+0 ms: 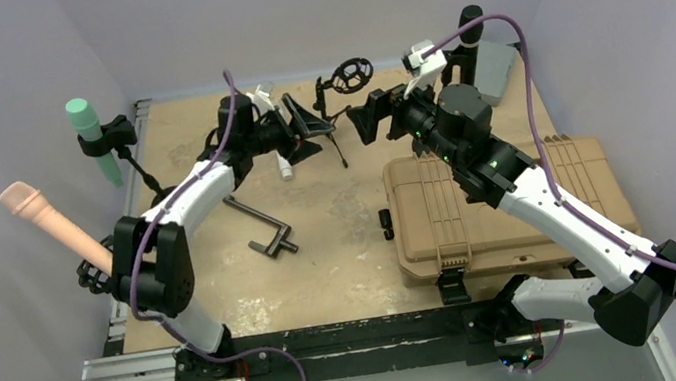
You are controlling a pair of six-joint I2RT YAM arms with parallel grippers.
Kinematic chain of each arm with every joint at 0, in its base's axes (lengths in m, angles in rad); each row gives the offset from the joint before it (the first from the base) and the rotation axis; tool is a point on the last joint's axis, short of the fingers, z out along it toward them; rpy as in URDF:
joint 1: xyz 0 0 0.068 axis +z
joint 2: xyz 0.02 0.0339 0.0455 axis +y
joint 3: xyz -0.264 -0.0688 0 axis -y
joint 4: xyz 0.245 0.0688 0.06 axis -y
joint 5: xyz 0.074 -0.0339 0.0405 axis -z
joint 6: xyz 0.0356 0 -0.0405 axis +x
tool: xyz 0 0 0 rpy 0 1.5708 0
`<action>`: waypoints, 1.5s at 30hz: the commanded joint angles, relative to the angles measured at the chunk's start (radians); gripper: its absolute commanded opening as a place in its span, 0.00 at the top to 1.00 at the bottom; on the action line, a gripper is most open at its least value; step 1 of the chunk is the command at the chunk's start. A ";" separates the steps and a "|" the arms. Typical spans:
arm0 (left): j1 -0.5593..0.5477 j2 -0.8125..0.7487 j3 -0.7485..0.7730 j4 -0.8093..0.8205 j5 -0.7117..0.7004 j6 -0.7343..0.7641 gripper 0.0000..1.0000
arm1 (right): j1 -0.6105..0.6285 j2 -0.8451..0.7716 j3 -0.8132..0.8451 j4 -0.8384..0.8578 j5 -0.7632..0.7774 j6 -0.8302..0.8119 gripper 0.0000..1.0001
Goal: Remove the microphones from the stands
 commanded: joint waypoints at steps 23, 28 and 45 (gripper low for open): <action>-0.077 -0.619 0.113 -0.640 -0.115 0.732 0.20 | -0.277 0.097 0.318 -0.262 0.542 -0.152 0.01; -0.077 -0.637 0.107 -0.646 -0.130 0.741 0.19 | -0.392 0.211 0.472 -0.352 0.427 -0.156 0.01; -0.076 -0.593 0.085 -0.608 -0.088 0.730 0.19 | -0.409 0.338 0.517 -0.324 0.409 -0.290 0.15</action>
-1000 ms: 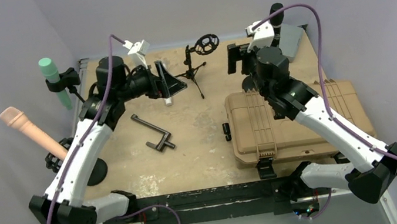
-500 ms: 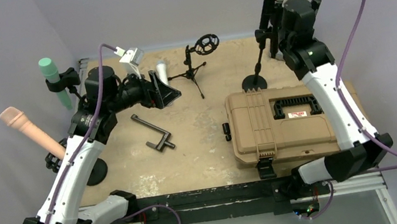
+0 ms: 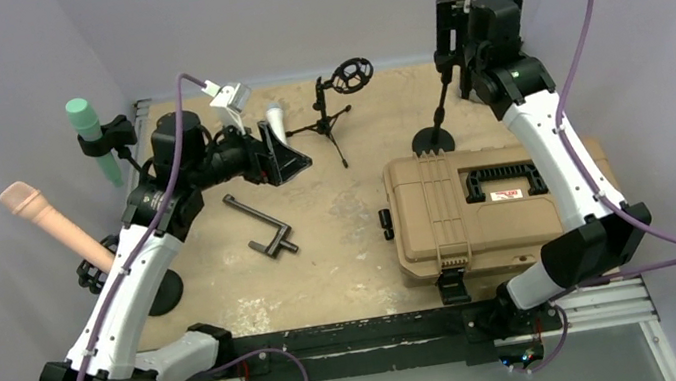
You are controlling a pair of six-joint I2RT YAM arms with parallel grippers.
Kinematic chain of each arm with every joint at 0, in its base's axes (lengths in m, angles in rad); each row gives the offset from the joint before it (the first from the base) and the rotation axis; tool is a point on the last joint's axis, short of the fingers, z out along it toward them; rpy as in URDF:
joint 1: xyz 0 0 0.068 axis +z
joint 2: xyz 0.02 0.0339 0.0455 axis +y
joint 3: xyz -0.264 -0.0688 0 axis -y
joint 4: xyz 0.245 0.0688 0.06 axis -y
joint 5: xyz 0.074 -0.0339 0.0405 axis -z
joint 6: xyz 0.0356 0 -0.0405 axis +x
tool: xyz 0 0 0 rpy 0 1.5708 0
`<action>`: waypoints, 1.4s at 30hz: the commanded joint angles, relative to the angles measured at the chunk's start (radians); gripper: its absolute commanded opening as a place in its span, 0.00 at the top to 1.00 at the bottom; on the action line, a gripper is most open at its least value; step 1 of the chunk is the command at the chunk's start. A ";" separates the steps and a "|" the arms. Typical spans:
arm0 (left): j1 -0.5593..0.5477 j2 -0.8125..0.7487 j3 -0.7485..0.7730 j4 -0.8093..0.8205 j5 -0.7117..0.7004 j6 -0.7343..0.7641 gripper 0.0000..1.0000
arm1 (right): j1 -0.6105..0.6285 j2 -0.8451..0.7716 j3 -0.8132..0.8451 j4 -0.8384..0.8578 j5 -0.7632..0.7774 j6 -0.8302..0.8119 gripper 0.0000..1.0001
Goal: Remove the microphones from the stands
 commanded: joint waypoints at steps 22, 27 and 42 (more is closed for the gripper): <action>0.002 0.072 -0.023 0.048 0.015 0.022 0.19 | 0.006 -0.018 -0.070 0.120 -0.311 -0.062 0.82; 0.002 0.088 -0.026 0.045 0.001 0.023 0.19 | 0.008 -0.061 -0.101 0.147 -0.436 -0.052 0.95; -0.111 0.062 -0.130 0.357 -0.150 -0.039 0.23 | 0.146 -0.071 -0.145 0.178 -0.471 -0.028 1.00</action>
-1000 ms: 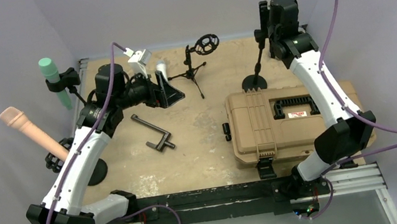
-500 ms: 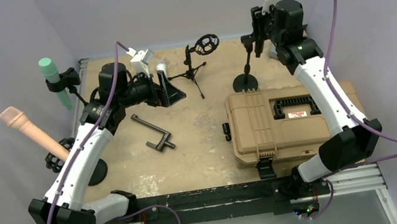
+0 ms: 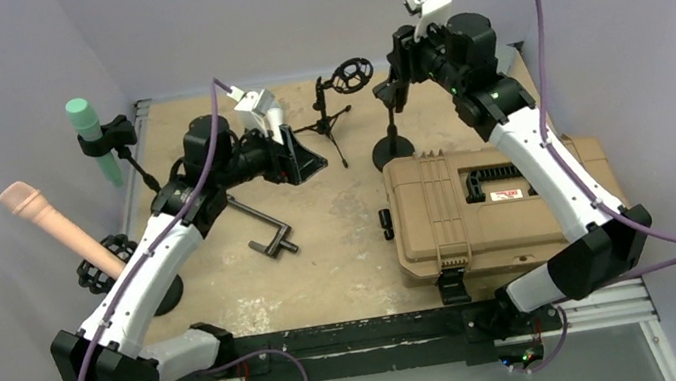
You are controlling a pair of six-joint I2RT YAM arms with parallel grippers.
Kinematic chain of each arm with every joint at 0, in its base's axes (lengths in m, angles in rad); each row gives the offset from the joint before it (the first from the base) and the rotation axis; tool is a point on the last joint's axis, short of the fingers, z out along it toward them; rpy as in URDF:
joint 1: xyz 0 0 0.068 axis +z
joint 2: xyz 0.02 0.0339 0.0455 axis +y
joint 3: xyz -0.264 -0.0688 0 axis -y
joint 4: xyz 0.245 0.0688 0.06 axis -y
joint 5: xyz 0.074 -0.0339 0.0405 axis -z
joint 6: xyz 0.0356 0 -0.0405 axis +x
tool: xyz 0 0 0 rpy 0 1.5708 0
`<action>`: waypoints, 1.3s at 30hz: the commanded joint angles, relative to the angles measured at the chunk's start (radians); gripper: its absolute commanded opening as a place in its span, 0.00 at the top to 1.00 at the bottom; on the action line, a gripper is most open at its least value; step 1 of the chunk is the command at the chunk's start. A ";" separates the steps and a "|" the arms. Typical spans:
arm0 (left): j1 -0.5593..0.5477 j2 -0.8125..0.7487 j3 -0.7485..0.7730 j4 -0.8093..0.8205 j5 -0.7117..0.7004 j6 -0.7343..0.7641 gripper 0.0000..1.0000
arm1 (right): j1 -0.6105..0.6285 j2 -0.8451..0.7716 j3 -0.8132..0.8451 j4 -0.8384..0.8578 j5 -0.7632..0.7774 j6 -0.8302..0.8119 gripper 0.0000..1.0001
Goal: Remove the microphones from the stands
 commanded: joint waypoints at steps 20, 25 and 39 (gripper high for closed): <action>-0.264 0.483 0.289 0.625 -0.285 0.229 0.24 | 0.039 -0.034 -0.008 0.005 0.027 0.058 1.00; -0.295 0.529 0.340 0.598 -0.324 0.283 0.23 | 0.039 -0.040 -0.002 0.002 0.033 0.058 1.00; -0.303 0.607 0.432 0.542 -0.378 0.277 0.39 | 0.038 -0.055 -0.007 0.006 0.025 0.086 1.00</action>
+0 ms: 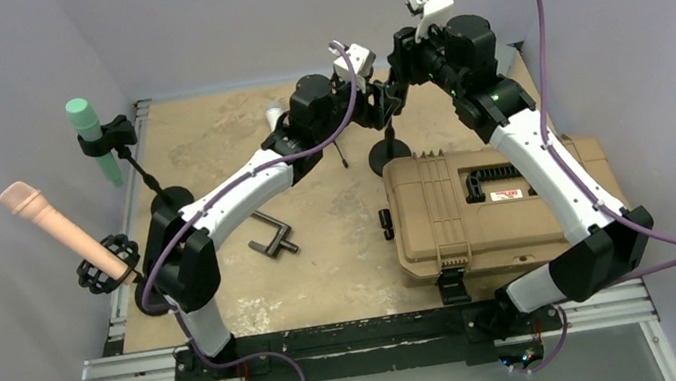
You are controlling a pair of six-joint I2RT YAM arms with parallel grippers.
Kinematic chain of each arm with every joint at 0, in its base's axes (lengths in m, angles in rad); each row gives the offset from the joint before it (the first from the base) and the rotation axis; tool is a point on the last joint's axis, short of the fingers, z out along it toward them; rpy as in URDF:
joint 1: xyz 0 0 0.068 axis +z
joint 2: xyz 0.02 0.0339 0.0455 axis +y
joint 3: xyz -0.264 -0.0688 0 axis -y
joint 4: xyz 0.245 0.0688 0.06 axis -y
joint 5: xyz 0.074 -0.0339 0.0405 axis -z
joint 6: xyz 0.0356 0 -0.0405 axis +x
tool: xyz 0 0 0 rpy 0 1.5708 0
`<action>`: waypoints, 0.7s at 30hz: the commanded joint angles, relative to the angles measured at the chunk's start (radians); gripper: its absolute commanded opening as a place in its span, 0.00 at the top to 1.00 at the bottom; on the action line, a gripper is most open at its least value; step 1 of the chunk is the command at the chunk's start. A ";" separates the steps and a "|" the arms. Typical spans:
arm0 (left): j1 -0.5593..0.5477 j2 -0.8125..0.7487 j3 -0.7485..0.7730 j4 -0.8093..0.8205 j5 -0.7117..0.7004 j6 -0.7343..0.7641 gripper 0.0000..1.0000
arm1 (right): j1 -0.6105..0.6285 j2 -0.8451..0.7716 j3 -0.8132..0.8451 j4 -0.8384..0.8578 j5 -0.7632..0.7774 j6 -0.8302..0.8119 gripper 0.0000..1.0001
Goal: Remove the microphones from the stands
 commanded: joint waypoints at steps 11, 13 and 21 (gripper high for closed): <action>0.001 0.030 0.118 -0.089 0.011 0.009 1.00 | 0.006 -0.063 -0.016 0.032 0.023 0.058 1.00; 0.001 0.022 0.114 -0.104 0.010 0.002 1.00 | 0.006 -0.074 -0.023 0.052 0.053 0.060 1.00; 0.002 0.025 0.129 -0.158 0.049 0.010 1.00 | -0.032 -0.116 -0.001 0.058 0.390 0.156 1.00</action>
